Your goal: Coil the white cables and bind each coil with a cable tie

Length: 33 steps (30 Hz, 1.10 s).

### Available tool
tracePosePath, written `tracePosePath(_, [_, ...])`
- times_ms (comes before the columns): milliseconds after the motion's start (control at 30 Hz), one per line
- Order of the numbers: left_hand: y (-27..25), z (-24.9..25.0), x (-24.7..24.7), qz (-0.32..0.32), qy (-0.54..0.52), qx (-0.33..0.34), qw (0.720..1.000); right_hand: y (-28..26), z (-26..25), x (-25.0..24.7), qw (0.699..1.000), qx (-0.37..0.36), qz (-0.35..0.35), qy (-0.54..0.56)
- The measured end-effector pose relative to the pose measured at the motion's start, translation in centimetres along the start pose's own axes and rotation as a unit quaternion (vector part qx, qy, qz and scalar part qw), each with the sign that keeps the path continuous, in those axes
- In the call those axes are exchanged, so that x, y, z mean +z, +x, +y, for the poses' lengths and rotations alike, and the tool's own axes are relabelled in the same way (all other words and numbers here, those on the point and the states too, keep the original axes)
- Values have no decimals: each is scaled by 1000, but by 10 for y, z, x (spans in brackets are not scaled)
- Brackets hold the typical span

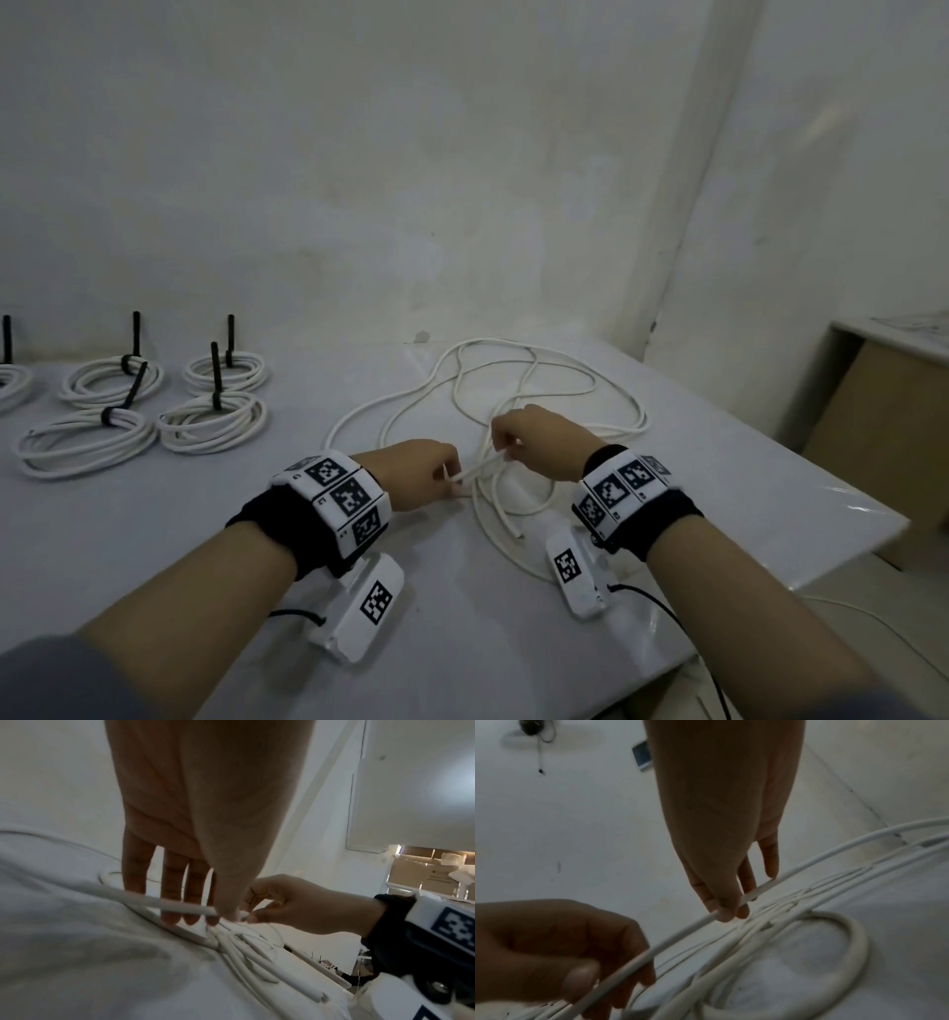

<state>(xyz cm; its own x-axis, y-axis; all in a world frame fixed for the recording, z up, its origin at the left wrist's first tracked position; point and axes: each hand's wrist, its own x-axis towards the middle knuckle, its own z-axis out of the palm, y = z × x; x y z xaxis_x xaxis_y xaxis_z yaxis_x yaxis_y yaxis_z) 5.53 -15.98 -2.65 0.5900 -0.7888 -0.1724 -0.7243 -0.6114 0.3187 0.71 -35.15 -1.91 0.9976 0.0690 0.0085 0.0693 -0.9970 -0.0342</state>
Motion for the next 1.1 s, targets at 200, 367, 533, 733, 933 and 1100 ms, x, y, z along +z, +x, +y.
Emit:
tracePosePath(200, [-5,-7,-13,138,-103,44,984,-16,9,-18,989,-39,103,98])
tracePosePath(367, [-11,-12,-26,228,-196,45,953,-40,13,-24,970,-97,217,45])
tracePosePath(533, [-11,-10,-37,289,-294,28,911,-46,-7,-17,991,-109,2,81])
tracePosePath(733, [-17,-11,-43,273,-380,6,884,-43,-20,2,987,-109,-96,68])
tracePosePath(933, [-20,-17,-43,280,-426,-13,860,-51,-13,-4,973,-126,7,194])
tracePosePath(1100, [-30,-14,-46,240,-446,24,862,-50,2,-13,967,-29,99,233])
